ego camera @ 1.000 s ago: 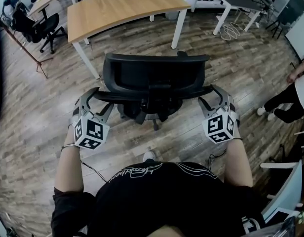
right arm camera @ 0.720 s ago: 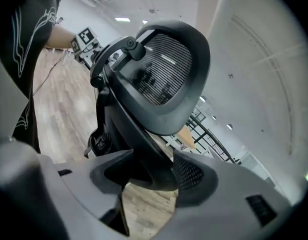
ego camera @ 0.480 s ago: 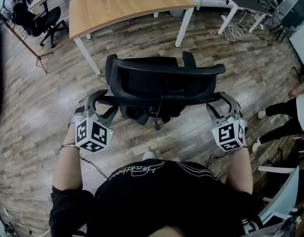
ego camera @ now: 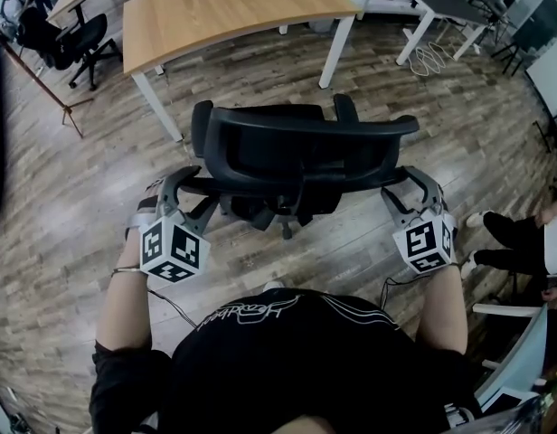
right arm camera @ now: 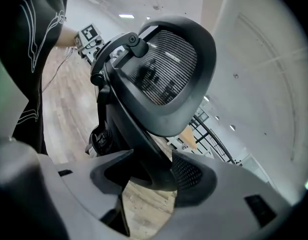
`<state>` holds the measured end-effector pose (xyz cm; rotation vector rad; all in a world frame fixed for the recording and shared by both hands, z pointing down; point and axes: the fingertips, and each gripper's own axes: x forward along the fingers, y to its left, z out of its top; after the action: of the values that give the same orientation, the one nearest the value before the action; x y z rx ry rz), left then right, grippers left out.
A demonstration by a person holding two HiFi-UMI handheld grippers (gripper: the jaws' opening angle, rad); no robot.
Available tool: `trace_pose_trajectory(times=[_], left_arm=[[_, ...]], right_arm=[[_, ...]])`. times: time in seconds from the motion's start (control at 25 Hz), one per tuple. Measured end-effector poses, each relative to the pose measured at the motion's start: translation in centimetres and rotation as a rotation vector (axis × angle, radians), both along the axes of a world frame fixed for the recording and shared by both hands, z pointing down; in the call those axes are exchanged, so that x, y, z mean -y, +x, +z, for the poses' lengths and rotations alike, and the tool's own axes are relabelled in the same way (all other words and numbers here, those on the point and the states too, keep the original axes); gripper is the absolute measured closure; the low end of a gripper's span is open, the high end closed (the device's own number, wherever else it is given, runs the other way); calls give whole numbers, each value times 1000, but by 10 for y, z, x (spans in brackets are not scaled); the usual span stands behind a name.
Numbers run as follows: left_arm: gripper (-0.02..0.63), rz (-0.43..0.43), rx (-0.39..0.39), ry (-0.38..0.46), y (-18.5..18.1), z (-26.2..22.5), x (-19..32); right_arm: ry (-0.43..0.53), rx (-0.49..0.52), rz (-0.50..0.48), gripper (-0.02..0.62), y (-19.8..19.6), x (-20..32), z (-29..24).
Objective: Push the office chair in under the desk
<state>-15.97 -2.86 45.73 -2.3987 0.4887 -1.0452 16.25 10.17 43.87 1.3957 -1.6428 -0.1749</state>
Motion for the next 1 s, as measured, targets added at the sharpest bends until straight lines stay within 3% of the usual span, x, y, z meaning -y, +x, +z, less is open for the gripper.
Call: trace_pose_trajectory(times=[0.48,1.0], left_arm=[[357,-47,8,-6,24,-5,71],[356,-117,40,-31,45,-4,118]], right_arm=[[-9,5,-40,331,27,79,-9],[-32,33,-187,331,49,139,-8]])
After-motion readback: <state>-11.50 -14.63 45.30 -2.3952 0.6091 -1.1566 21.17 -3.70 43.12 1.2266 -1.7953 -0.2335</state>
